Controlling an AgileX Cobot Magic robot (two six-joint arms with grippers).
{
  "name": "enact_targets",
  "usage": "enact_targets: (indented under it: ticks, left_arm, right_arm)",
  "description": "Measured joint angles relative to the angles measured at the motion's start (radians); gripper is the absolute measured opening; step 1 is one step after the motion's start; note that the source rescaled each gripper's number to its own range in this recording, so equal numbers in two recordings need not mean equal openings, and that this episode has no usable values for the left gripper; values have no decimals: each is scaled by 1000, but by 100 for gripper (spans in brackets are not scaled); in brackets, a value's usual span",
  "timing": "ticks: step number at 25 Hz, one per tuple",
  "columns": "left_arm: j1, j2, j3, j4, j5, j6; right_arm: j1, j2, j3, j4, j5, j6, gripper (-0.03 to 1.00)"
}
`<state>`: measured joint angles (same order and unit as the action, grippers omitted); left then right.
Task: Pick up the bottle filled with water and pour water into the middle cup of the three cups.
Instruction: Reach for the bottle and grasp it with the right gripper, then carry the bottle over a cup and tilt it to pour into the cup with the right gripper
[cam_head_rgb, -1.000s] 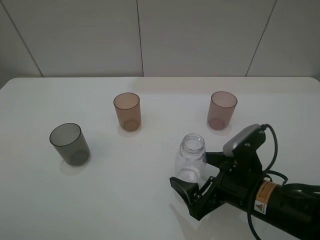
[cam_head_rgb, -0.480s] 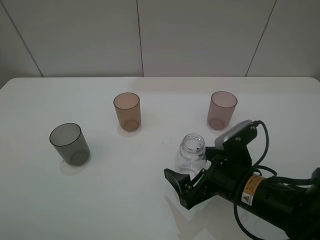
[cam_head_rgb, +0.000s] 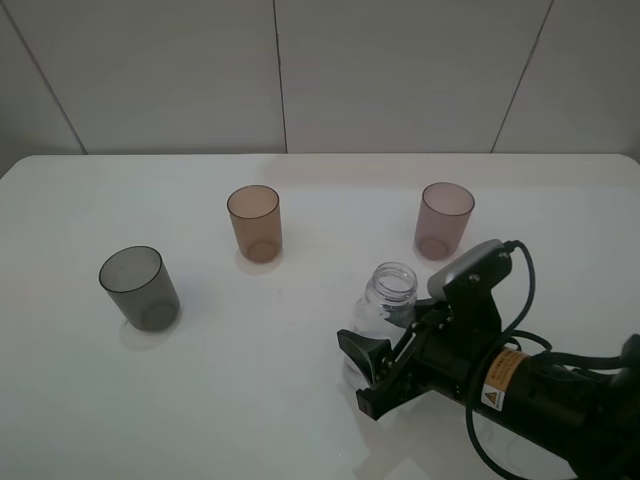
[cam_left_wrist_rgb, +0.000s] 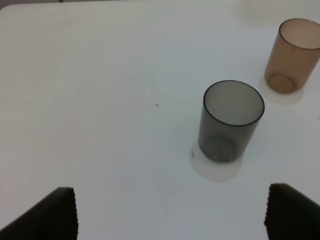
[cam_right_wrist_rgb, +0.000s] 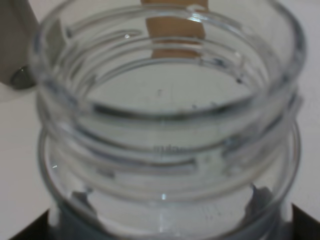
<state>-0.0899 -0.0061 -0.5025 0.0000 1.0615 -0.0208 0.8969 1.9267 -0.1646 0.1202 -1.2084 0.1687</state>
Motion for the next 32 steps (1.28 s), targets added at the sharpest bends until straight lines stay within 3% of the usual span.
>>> enact_targets:
  ticks: [8, 14, 17, 23, 24, 25, 32]
  left_arm:
    - [0, 0, 0, 0, 0, 0]
    - [0, 0, 0, 0, 0, 0]
    - [0, 0, 0, 0, 0, 0]
    - [0, 0, 0, 0, 0, 0]
    - [0, 0, 0, 0, 0, 0]
    - [0, 0, 0, 0, 0, 0]
    - [0, 0, 0, 0, 0, 0]
  right_arm:
    - [0, -18, 0, 35, 14, 0, 0]
    - [0, -155, -2, 67, 19, 0, 0]
    - [-1, -241, -14, 68, 89, 0, 0]
    - [-1, -405, -119, 1, 428, -77, 0]
    - [-1, -429, -149, -10, 511, -101, 0]
    - [-4, -463, -229, -18, 683, -157, 0]
    - [-119, -482, -519, -114, 1195, -224, 0]
